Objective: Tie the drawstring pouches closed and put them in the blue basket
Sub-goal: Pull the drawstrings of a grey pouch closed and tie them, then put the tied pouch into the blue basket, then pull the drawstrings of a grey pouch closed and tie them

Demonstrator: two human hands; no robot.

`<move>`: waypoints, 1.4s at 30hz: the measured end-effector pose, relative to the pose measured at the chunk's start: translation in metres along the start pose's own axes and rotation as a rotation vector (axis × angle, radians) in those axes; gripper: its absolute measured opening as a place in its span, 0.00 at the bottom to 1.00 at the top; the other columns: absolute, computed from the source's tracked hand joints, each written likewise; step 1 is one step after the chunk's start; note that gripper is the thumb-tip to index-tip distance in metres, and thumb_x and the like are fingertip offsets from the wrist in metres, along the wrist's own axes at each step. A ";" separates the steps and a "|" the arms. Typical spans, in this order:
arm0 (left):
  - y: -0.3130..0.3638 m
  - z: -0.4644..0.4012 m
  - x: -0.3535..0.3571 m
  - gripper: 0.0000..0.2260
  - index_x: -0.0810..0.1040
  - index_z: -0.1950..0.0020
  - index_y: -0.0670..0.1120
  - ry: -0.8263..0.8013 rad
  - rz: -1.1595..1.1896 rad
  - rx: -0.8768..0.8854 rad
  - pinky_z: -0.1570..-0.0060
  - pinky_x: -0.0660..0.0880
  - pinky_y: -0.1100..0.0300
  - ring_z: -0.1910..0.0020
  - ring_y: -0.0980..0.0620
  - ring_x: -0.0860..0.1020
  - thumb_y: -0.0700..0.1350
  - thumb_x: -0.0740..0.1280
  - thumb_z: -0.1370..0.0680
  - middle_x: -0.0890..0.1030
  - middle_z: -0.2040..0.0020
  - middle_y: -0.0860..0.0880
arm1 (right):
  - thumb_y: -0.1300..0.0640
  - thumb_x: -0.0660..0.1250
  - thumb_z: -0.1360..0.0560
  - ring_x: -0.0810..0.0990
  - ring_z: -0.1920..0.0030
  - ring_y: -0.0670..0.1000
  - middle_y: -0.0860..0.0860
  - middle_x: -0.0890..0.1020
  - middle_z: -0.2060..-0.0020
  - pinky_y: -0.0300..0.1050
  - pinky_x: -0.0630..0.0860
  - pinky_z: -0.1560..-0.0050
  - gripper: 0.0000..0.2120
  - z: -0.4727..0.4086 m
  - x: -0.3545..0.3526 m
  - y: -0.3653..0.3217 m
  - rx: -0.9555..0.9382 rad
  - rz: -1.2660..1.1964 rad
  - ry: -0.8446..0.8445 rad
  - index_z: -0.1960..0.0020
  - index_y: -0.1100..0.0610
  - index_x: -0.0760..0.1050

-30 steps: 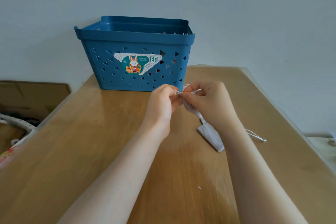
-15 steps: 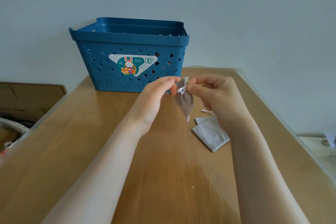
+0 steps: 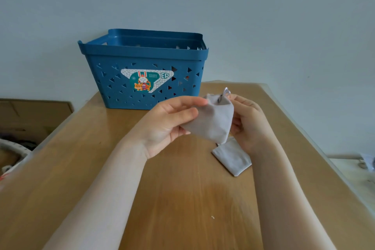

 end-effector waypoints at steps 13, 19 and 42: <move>0.018 -0.021 -0.009 0.14 0.81 0.46 0.48 0.444 0.082 0.099 0.53 0.77 0.64 0.49 0.57 0.79 0.34 0.61 0.22 0.82 0.48 0.54 | 0.58 0.63 0.23 0.73 0.46 0.44 0.46 0.75 0.46 0.33 0.69 0.54 0.14 -0.016 -0.001 0.000 0.000 0.434 0.182 0.38 0.51 0.72; 0.075 -0.068 -0.030 0.16 0.78 0.42 0.50 0.423 0.083 0.225 0.55 0.76 0.64 0.47 0.53 0.78 0.34 0.57 0.20 0.76 0.39 0.48 | 0.59 0.62 0.22 0.77 0.57 0.47 0.46 0.77 0.57 0.41 0.76 0.54 0.05 -0.055 0.025 -0.040 -0.031 0.328 0.145 0.49 0.53 0.75; 0.053 -0.090 -0.046 0.14 0.74 0.37 0.49 0.358 -0.826 0.119 0.49 0.76 0.56 0.51 0.56 0.79 0.41 0.59 0.20 0.62 0.27 0.54 | 0.62 0.63 0.24 0.76 0.64 0.48 0.49 0.80 0.61 0.40 0.74 0.60 0.06 -0.061 0.008 -0.027 0.044 0.438 0.162 0.57 0.57 0.77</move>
Point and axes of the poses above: each hand's wrist, its own z-axis away from the middle knuckle, its own x-axis out of the palm, y = z × x, the point moved 4 cm from there along -z, towards the middle knuckle
